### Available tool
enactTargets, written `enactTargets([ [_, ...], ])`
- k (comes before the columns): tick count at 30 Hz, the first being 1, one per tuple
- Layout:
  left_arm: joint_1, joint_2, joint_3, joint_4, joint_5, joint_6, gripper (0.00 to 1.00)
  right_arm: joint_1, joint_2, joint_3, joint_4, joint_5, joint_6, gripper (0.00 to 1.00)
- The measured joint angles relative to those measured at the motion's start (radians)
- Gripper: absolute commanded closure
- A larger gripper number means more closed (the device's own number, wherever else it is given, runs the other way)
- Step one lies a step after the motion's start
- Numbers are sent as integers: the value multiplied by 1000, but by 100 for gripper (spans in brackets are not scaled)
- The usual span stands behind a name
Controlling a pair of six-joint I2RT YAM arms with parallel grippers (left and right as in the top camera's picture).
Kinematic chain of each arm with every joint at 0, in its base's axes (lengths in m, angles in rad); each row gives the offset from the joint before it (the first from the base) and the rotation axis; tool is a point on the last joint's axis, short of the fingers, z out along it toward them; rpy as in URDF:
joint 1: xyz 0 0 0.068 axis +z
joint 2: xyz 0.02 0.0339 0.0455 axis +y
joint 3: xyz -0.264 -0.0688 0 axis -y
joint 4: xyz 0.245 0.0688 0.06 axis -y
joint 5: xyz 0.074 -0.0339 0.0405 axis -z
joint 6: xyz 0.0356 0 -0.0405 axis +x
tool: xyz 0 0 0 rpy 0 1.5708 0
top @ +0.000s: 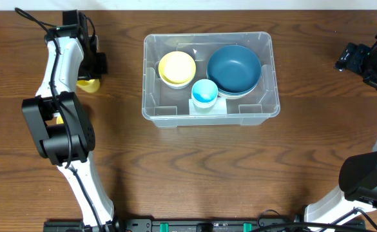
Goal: Pack container
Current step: 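Grasp the upper yellow cup with the left gripper and lift, then lower the yellow cup into the bin's front left and release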
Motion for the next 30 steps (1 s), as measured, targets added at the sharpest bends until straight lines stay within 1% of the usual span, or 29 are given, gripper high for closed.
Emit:
enactTargets([
  [3,-3,-23,0,-27,14,-8,94,0,0,0,0,0,0,1],
  [6,-12,-89,0,-36,18,-14,94,0,0,0,0,0,0,1],
  [11,-63,-301,0,-56,19,-15,94,0,0,0,0,0,0,1],
  [15,-154,-465,4,-91,19,-19,94,0,0,0,0,0,0,1],
  [18,-264,-543,12,-115,26,-21,94,0,0,0,0,0,0,1],
  [21,-379,-570,13,-152,36,-20,94,0,0,0,0,0,0,1],
  [23,-470,-568,12,-193,40,-14,94,0,0,0,0,0,0,1],
  [25,-531,-557,11,-227,43,-10,94,0,0,0,0,0,0,1],
  [28,-605,-523,7,-265,42,-6,94,0,0,0,0,0,0,1],
  [30,-631,-493,-5,-273,40,-3,94,0,0,0,0,0,0,1],
])
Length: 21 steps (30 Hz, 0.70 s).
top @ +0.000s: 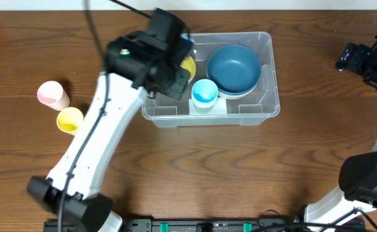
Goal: Pack container
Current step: 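Lower the yellow cup into the bin's front left and release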
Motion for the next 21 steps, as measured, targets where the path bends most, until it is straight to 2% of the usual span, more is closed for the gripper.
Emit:
enactTargets([
  [9,-14,129,-73,-3,-4,-42,94,0,0,0,0,0,0,1],
  [21,-14,219,-78,20,-4,-109,94,0,0,0,0,0,0,1],
])
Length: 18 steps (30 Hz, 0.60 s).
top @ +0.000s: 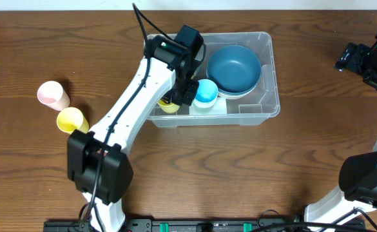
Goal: Pack container
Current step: 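Lower the yellow cup into the bin's front left and release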
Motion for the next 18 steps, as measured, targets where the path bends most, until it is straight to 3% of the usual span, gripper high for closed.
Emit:
enactTargets([
  [18,0,104,-22,47,0,-79,94,0,0,0,0,0,0,1],
])
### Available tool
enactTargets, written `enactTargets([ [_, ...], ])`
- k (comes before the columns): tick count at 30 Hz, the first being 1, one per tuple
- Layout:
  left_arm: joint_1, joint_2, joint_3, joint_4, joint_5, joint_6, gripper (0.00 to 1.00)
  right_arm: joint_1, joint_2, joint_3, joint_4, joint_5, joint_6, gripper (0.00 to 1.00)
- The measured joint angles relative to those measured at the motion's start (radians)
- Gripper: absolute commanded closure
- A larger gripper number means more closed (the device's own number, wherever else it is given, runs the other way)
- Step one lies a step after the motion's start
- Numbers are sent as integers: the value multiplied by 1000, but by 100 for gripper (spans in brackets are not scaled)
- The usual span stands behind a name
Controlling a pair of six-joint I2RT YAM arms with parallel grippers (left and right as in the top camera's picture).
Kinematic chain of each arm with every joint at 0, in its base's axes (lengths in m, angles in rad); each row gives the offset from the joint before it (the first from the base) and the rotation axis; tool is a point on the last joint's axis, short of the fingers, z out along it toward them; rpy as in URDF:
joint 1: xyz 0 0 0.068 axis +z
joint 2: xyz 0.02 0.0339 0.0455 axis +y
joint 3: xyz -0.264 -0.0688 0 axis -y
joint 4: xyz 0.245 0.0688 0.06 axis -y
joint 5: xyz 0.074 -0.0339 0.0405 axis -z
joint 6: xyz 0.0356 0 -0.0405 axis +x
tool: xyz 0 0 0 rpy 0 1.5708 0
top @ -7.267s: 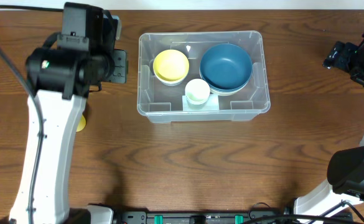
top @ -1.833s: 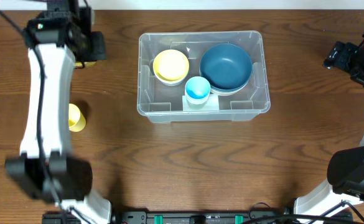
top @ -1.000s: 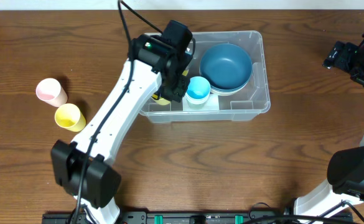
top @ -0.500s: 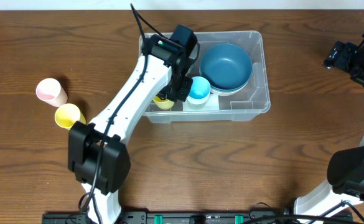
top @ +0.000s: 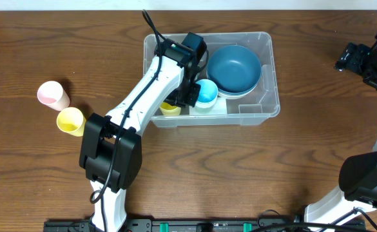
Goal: Pack container
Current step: 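Lower the yellow cup into the bin's front left and release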
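A clear plastic container point(top: 265, 106) stands mid-table. Inside it are a dark blue bowl point(top: 234, 67), a light blue cup point(top: 207, 92) and a yellow cup point(top: 170, 108) at its front left. My left arm reaches into the container, and my left gripper point(top: 185, 98) sits low beside the yellow cup and against the blue cup. The arm hides its fingertips, so its grip does not show. A pink cup point(top: 53, 95) and another yellow cup point(top: 71, 120) lie on the table at the left. My right gripper point(top: 350, 59) hangs at the far right, away from everything.
The left arm covers the container's back left part. The wooden table point(top: 194, 174) has its front edge lined by the arm mounts.
My left gripper has shifted slightly within the container's front left. The yellow cup there stays about where it was. The right arm has not moved.
My left gripper was first at the table's far left next to a yellow cup, with a yellow bowl showing in the container. Then the arm was over the container's back left. After that a yellow cup was in the container's front left, where it remains.
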Motion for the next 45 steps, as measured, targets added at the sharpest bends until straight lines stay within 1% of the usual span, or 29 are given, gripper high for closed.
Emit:
enactTargets([
  [5,0,0,0,39,0,-63,94,0,0,0,0,0,0,1],
  [22,2,0,-12,85,-9,-239,94,0,0,0,0,0,0,1],
  [31,29,0,-115,143,-36,-292,94,0,0,0,0,0,0,1],
  [37,42,0,-121,151,-45,-302,94,0,0,0,0,0,0,1],
  [38,42,0,-121,151,-45,-302,92,0,0,0,0,0,0,1],
  [40,42,0,-122,151,-47,-298,74,0,0,0,0,0,0,1],
  [42,42,0,-121,151,-50,-301,62,0,0,0,0,0,0,1],
  [43,42,0,-122,150,-51,-301,60,0,0,0,0,0,0,1],
  [45,42,0,-122,149,-50,-309,58,0,0,0,0,0,0,1],
])
